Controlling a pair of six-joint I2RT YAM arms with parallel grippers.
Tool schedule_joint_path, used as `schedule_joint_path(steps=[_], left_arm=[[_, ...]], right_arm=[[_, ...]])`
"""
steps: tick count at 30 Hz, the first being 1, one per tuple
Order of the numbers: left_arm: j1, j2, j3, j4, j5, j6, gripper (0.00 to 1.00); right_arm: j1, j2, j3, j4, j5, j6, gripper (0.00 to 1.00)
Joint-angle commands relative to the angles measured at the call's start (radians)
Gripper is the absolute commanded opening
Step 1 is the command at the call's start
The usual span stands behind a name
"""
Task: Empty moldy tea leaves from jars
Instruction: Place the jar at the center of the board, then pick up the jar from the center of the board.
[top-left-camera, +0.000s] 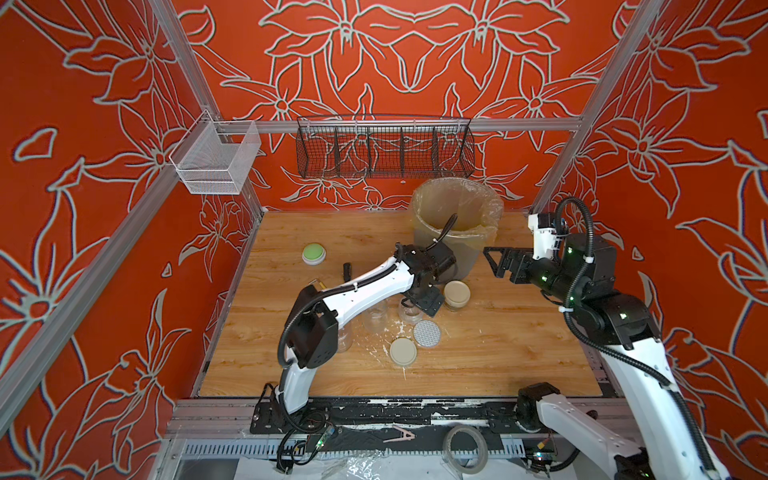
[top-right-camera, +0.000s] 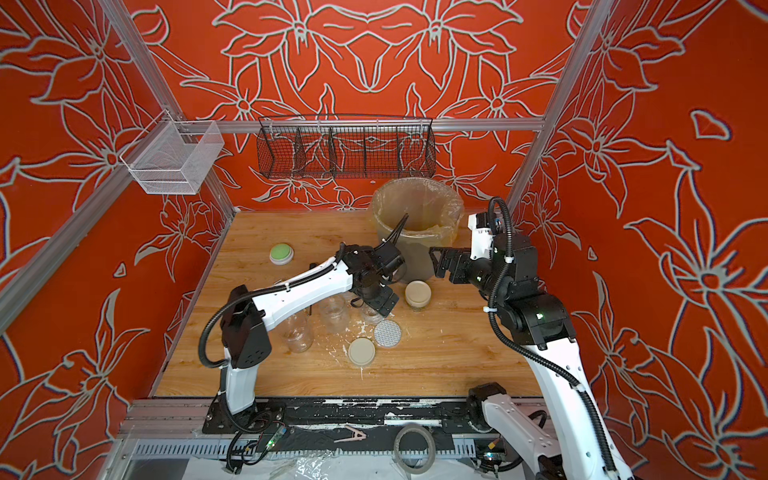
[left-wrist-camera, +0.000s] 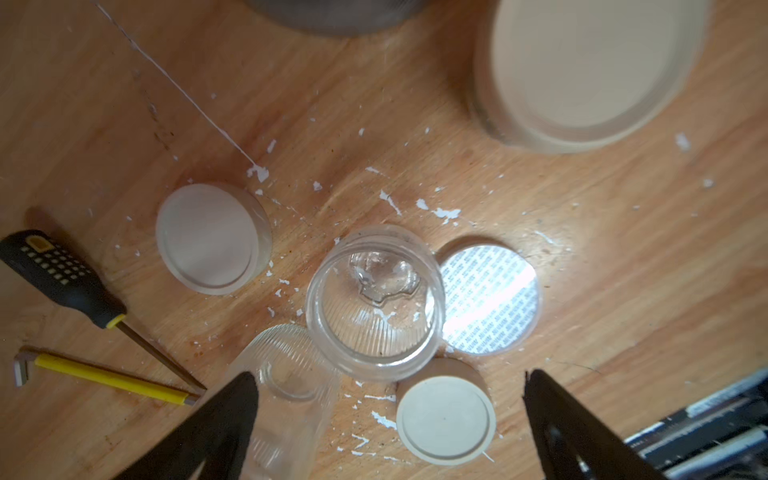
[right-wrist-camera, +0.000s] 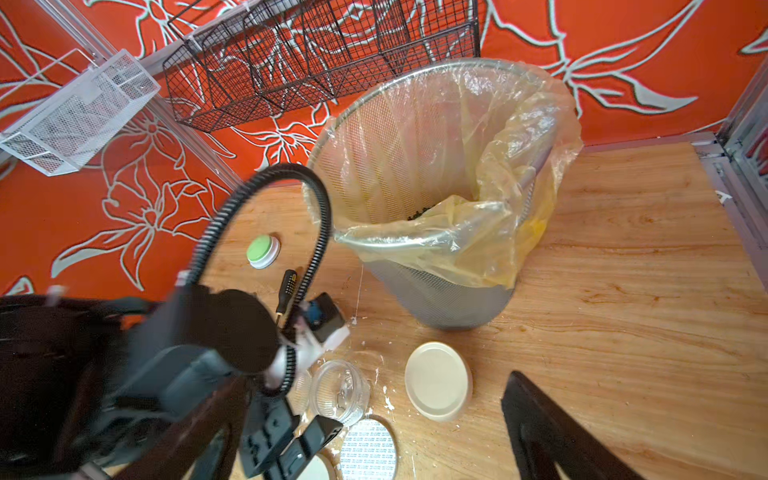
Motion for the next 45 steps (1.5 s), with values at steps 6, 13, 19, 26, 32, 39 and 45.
schedule_joint_path(steps=[6, 13, 19, 26, 32, 39, 45], left_arm=[[-0.110, -0.242, -0.186, 0.374, 0.012, -0.022, 1.00], [-0.164, 0.007, 0.027, 0.296, -0.217, -0.240, 1.00], [-0.176, 0.132, 0.058, 0.356, -0.271, -0.278, 0.98], [-0.176, 0.242, 0.117, 0.375, -0.288, -0.251, 0.98], [-0.173, 0.321, 0.168, 0.377, -0.301, -0.239, 0.98], [-0.164, 0.387, 0.202, 0.382, -0.326, -0.250, 0.98], [-0.149, 0.427, 0.211, 0.390, -0.325, -0.260, 0.98]], right_arm=[[0.005, -0.127, -0.088, 0.016, 0.141, 0.032, 0.97], [0.004, -0.268, -0.190, -0.007, 0.275, 0.088, 0.97], [0.005, -0.361, -0.248, -0.066, 0.333, 0.102, 0.97], [0.005, -0.394, -0.282, -0.099, 0.314, 0.120, 0.97], [0.006, -0.389, -0.285, -0.087, 0.299, 0.124, 0.97], [0.005, -0.385, -0.282, -0.085, 0.284, 0.130, 0.97], [0.005, -0.377, -0.281, -0.086, 0.270, 0.132, 0.97]])
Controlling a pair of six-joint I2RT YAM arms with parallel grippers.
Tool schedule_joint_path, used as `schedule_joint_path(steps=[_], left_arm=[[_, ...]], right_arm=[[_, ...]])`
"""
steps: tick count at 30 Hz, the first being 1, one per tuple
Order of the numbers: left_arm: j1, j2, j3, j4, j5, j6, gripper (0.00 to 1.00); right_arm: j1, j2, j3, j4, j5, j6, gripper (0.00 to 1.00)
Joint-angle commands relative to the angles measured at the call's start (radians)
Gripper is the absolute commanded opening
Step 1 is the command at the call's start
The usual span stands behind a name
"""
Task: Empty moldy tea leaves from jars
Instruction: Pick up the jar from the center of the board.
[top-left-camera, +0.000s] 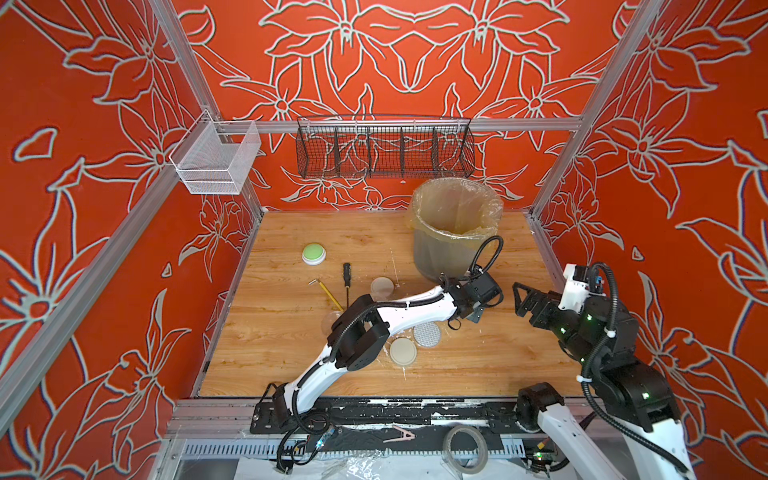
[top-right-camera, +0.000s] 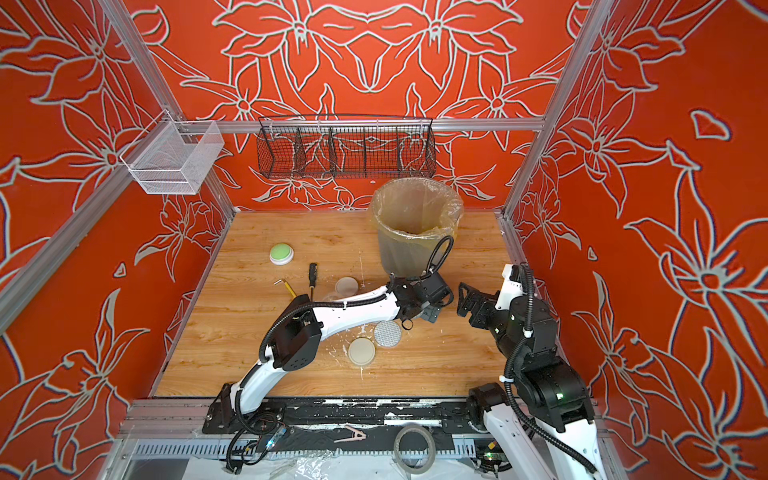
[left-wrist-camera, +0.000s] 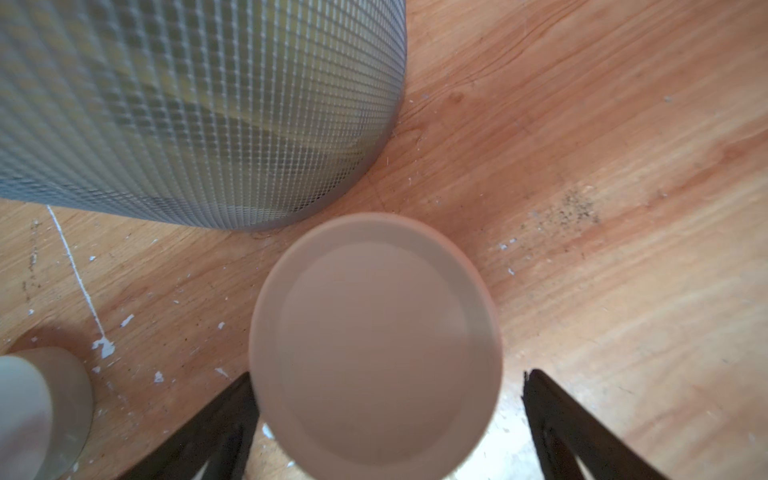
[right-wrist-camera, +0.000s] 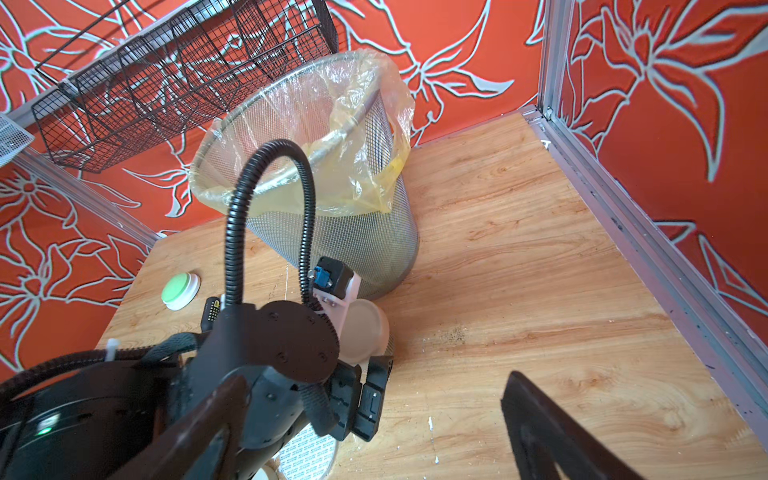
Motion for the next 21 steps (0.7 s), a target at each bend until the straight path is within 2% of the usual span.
schedule_joint_path(steps=[1, 13, 21], left_arm=[[0.014, 0.026, 0.021, 0.008, -0.013, -0.023, 0.98], [0.039, 0.066, 0.034, 0.065, 0.079, -0.023, 1.00], [0.043, 0.058, 0.025, 0.059, 0.113, -0.027, 0.76]], right_arm=[[0.004, 0.008, -0.002, 0.002, -0.018, 0.016, 0.97], [0.005, 0.004, -0.039, -0.095, -0.120, 0.038, 0.98], [0.005, -0.013, -0.061, -0.168, -0.149, 0.040, 0.97]])
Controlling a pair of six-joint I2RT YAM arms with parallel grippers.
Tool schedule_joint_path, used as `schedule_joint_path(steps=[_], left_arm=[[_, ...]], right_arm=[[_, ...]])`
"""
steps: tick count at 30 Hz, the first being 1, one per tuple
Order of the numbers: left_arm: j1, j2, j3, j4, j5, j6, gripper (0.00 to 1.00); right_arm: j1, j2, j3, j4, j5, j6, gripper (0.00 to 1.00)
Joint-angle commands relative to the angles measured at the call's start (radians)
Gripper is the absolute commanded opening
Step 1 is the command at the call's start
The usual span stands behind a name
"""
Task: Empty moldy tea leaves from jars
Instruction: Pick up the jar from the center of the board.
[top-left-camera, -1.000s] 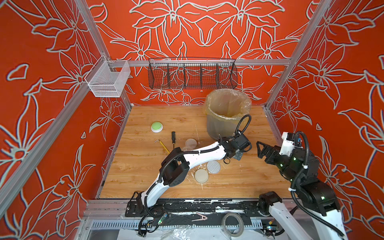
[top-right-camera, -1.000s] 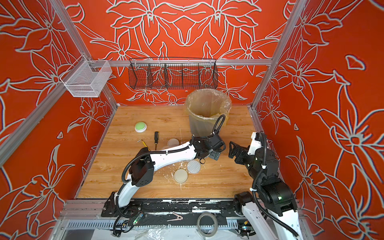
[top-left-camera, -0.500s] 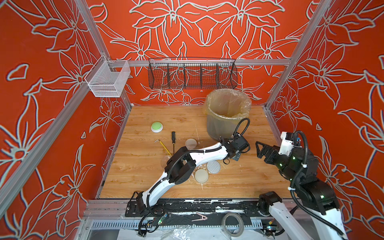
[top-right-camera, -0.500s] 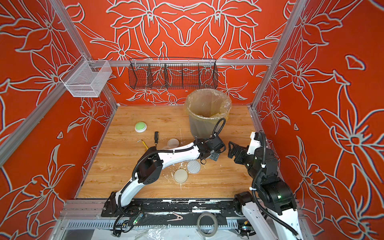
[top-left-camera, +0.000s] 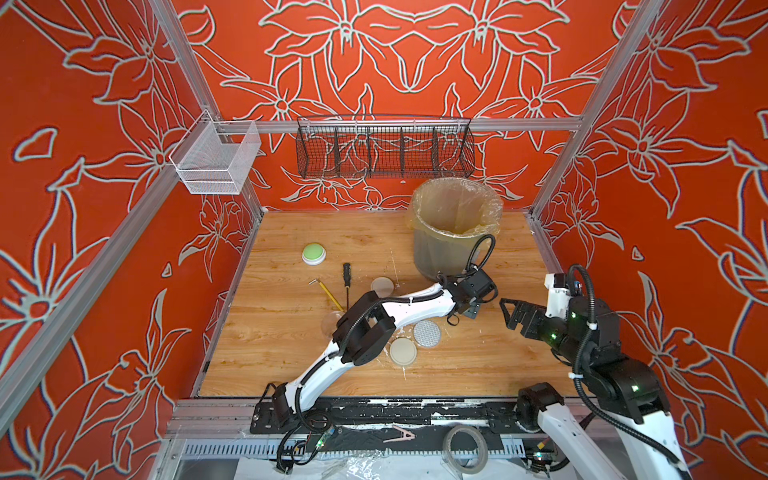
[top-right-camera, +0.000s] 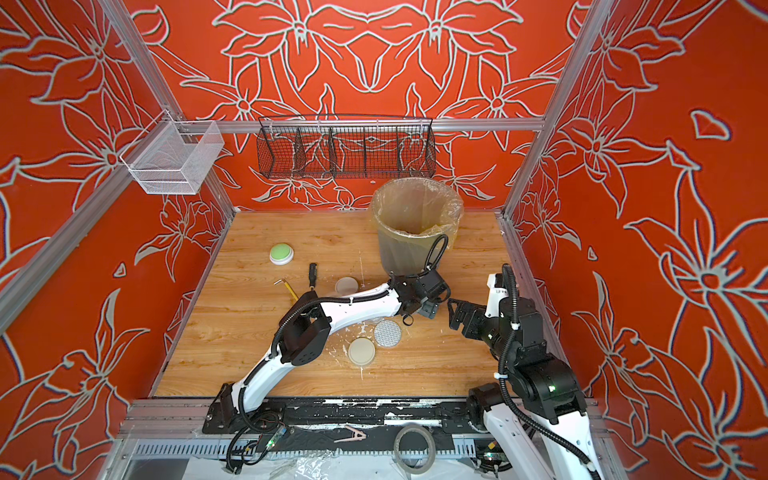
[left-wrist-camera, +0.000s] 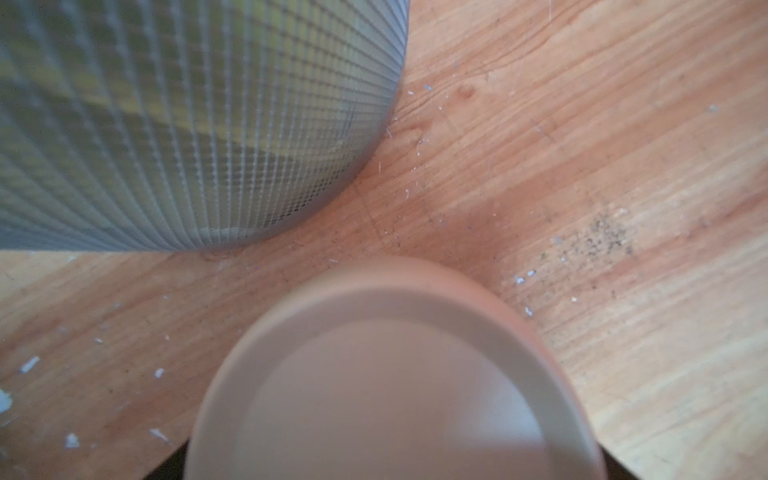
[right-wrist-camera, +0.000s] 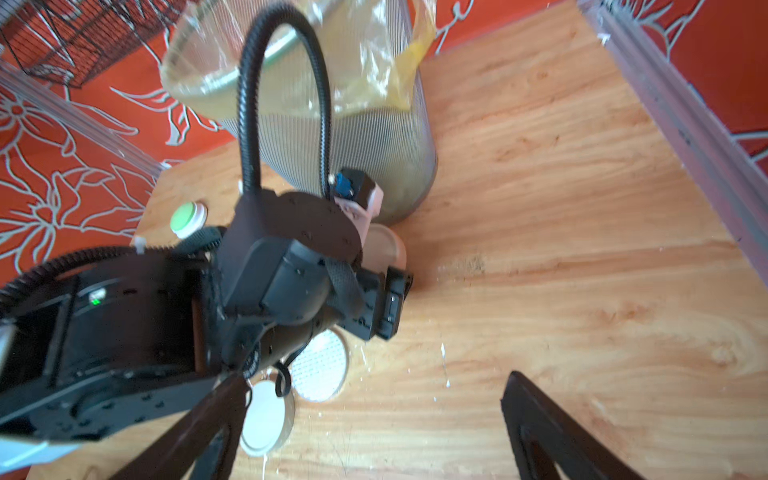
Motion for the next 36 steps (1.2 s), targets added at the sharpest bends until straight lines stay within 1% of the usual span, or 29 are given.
schedule_joint_path(steps=[1, 6, 11, 15, 19, 21, 22, 26, 28, 31, 33, 36], left_arm=[[0.005, -0.016, -0.010, 0.004, 0.029, -0.014, 0.73], [0.001, -0.104, -0.095, 0.043, 0.069, -0.017, 0.65], [-0.011, -0.253, -0.198, 0.095, 0.120, -0.007, 0.58], [-0.022, -0.380, -0.257, 0.112, 0.159, 0.007, 0.55], [-0.024, -0.528, -0.308, 0.121, 0.189, 0.012, 0.54], [-0.021, -0.599, -0.314, 0.111, 0.210, 0.020, 0.53], [-0.017, -0.634, -0.313, 0.103, 0.233, 0.023, 0.53], [0.036, -0.746, -0.311, 0.096, 0.421, -0.003, 0.53], [0.065, -0.786, -0.308, 0.090, 0.503, -0.017, 0.53], [0.095, -0.840, -0.318, 0.091, 0.586, -0.022, 0.53], [0.114, -0.870, -0.329, 0.098, 0.629, -0.030, 0.52], [0.125, -0.920, -0.359, 0.134, 0.664, -0.047, 0.53]], right_arm=[[0.004, -0.020, -0.009, -0.036, -0.009, 0.017, 0.97], [0.006, -0.027, 0.003, 0.001, 0.025, 0.023, 0.97], [0.006, -0.029, 0.027, 0.036, 0.063, 0.017, 0.97], [0.005, -0.051, 0.033, 0.077, 0.064, -0.007, 0.97], [0.005, -0.102, 0.007, 0.182, 0.026, -0.071, 0.98], [0.004, -0.128, -0.022, 0.272, -0.038, -0.136, 0.97], [0.004, -0.138, -0.040, 0.328, -0.093, -0.181, 0.97], [0.005, -0.163, -0.118, 0.558, -0.337, -0.373, 0.96], [0.006, -0.169, -0.167, 0.682, -0.451, -0.447, 0.96], [0.005, -0.169, -0.248, 0.884, -0.617, -0.554, 0.97], [0.006, -0.161, -0.302, 1.010, -0.675, -0.606, 0.98], [0.005, -0.119, -0.356, 1.178, -0.690, -0.634, 0.98]])
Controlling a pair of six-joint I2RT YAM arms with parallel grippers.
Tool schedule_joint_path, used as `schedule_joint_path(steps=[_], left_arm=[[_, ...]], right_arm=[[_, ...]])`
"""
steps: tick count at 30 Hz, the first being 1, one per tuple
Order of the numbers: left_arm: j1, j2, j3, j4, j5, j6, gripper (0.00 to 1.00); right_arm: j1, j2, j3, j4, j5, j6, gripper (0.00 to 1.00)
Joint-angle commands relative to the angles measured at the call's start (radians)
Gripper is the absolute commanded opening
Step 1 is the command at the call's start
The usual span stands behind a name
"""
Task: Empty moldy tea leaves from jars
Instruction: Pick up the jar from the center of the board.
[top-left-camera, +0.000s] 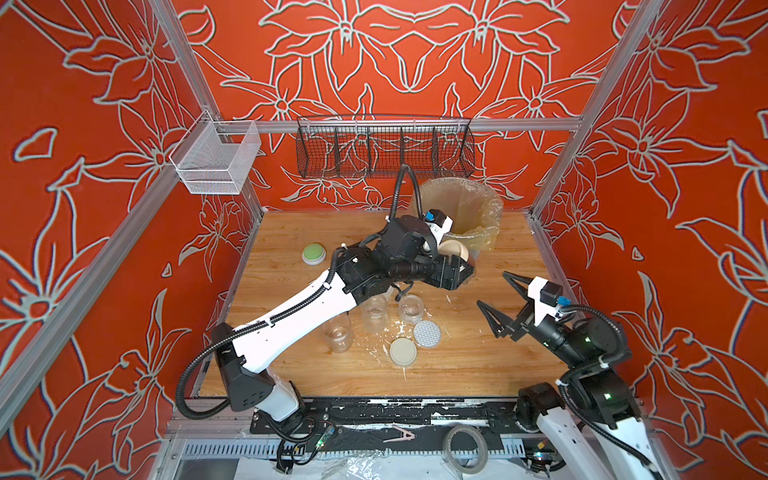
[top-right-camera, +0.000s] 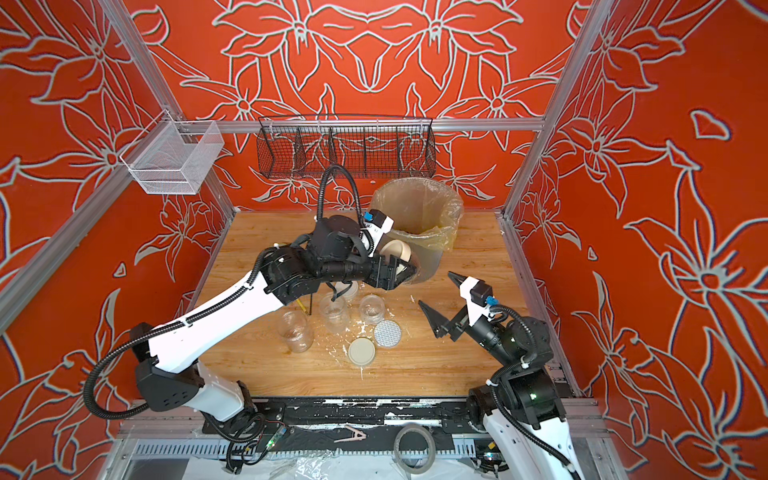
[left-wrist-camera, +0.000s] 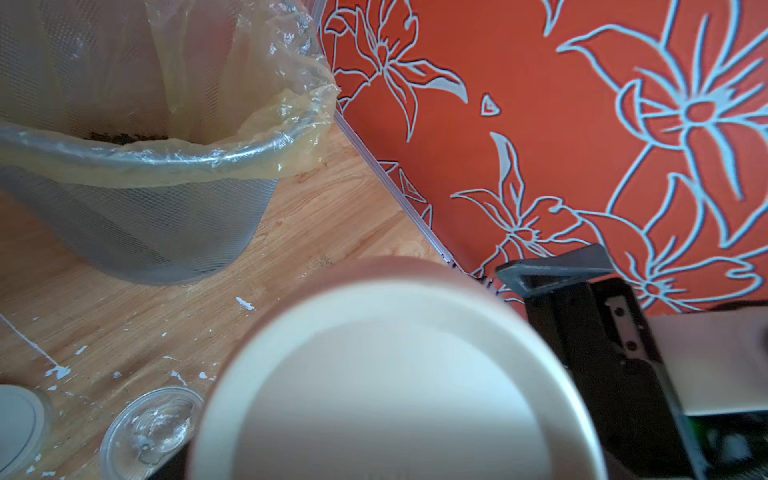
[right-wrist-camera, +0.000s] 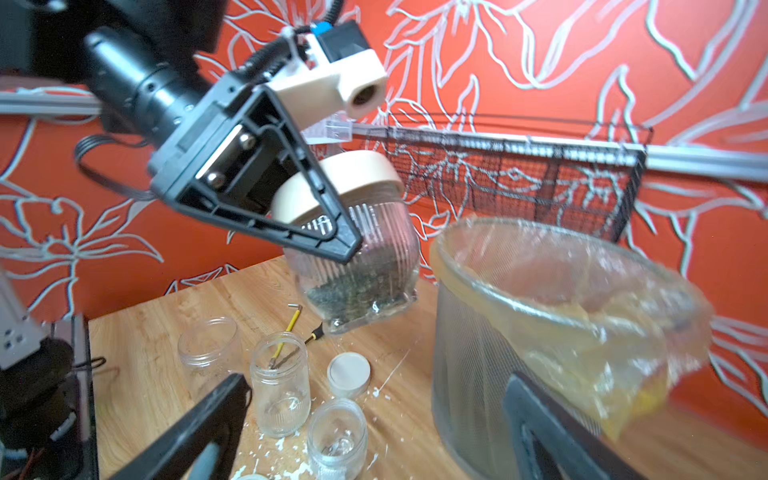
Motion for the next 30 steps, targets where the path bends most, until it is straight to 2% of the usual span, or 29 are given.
schedule_joint_path(steps=[1, 5, 9, 14, 22, 30], left_arm=[[0.004, -0.066, -0.016, 0.071, 0.108, -0.026, 0.52], [0.007, -0.088, -0.042, 0.094, 0.089, -0.026, 0.52], [0.019, -0.083, -0.064, 0.128, 0.092, -0.044, 0.52], [0.024, -0.089, -0.081, 0.153, 0.067, -0.051, 0.52], [0.048, -0.117, -0.155, 0.258, 0.075, -0.116, 0.52], [0.059, -0.114, -0.167, 0.274, 0.107, -0.144, 0.52]], right_arm=[[0.005, 0.052, -0.038, 0.337, -0.116, -0.110, 0.98], [0.018, 0.182, -0.034, 0.505, -0.129, -0.059, 0.98], [0.067, 0.302, -0.027, 0.614, -0.111, -0.063, 0.98], [0.148, 0.401, 0.001, 0.635, -0.083, -0.145, 0.97], [0.207, 0.497, 0.021, 0.726, -0.033, -0.136, 0.91], [0.225, 0.538, 0.058, 0.715, -0.043, -0.144, 0.79]])
